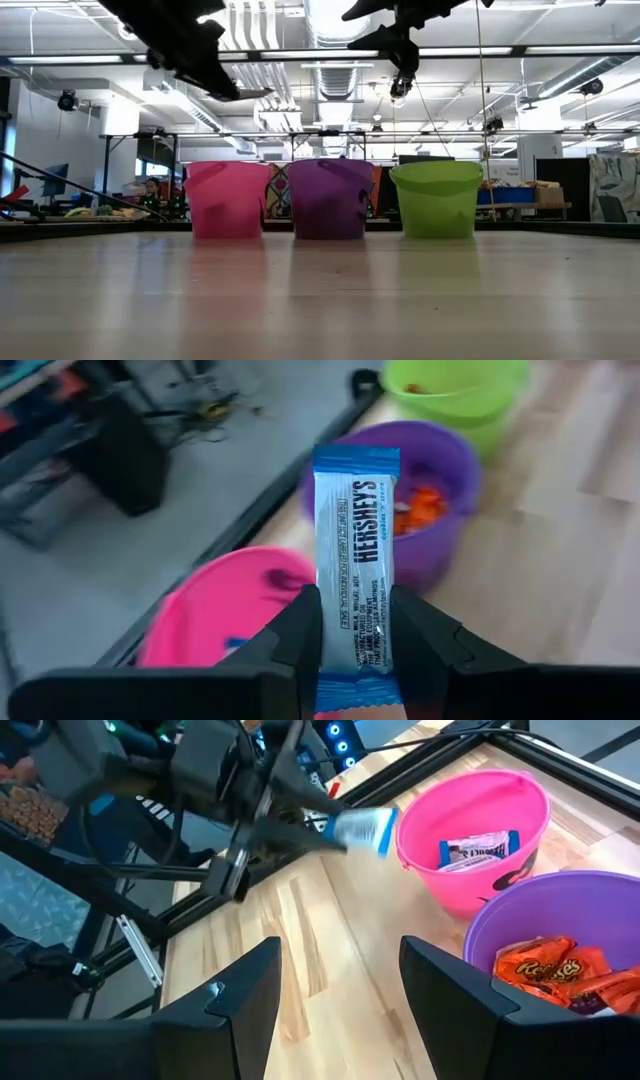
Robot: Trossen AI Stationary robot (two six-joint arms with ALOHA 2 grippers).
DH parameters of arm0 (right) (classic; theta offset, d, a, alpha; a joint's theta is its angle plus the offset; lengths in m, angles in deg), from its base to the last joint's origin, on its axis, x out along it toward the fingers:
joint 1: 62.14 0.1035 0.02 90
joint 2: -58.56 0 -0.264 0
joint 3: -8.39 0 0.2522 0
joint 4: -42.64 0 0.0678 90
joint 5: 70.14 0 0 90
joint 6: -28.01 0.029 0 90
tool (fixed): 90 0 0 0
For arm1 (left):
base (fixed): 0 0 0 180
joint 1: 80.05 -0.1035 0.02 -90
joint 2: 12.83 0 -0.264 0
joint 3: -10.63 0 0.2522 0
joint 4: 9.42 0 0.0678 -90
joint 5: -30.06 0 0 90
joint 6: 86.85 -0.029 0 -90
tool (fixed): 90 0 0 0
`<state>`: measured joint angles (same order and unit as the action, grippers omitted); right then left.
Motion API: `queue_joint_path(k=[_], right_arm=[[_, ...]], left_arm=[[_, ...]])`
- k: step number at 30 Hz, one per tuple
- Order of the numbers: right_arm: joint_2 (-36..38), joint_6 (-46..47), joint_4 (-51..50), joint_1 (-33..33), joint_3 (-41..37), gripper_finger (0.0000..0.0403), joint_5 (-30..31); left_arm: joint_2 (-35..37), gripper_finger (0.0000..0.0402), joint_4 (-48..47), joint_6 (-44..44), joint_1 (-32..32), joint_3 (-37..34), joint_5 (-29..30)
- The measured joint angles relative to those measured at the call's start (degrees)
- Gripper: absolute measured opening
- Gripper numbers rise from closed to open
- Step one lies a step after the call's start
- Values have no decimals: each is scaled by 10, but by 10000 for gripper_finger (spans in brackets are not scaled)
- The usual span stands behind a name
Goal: Organize candy in baskets
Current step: Put the white chocolate into the pink bucket, then return to Home Position
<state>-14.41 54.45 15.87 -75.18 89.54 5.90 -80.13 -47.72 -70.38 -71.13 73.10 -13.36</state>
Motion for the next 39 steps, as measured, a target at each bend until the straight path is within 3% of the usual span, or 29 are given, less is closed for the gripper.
queue_joint_path(k=[7,12,14,21,34,39], right_arm=[[0,-4,0,-1,0,196,5],[0,-7,0,-9,0,196,5],[0,-8,0,-13,0,196,5],[0,-9,0,-16,0,196,5],[0,-9,-3,-16,0,196,5],[0,-33,-3,-16,0,196,5]], left_arm=[[47,77,-104,155,-51,0,28],[33,78,-116,253,-147,0,-109],[17,78,-95,249,-176,0,-156],[-32,80,-90,229,-250,18,-236],[-67,177,-177,203,-263,85,-247],[-62,197,-190,178,-259,116,-251]])
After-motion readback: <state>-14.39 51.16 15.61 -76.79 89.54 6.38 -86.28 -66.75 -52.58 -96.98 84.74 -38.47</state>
